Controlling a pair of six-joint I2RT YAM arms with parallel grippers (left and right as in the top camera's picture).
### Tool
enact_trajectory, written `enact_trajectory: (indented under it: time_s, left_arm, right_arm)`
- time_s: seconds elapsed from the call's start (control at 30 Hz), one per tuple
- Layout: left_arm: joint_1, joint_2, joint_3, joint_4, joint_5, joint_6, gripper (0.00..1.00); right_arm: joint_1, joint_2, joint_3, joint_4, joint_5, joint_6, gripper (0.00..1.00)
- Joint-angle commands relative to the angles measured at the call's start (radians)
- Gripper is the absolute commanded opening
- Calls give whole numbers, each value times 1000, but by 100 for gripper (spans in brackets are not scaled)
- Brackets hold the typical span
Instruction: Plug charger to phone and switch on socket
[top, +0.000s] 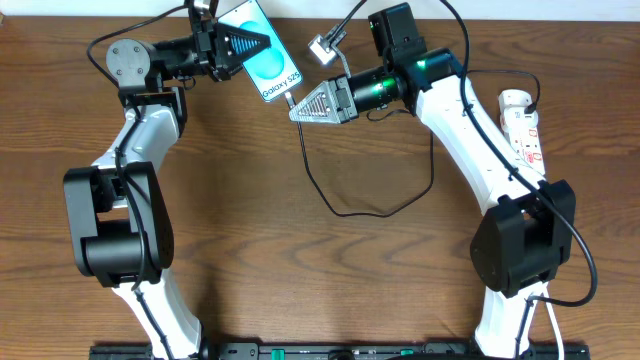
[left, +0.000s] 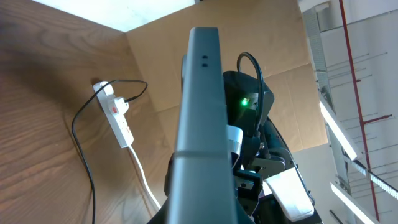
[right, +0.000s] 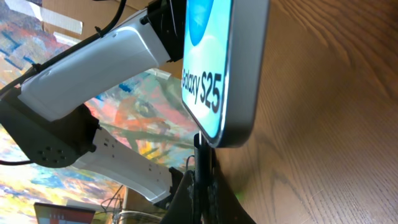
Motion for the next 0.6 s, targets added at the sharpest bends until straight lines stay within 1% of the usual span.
enact_trajectory:
  time_s: [0.0, 0.57]
  left_arm:
    - [-1, -8, 17, 15, -3, 17, 7]
    - [-15, -8, 17, 15, -22, 16, 7]
  right_arm:
    - [-6, 11, -6, 3, -35, -1, 1]
    - [-3, 11, -6, 4, -20, -1, 1]
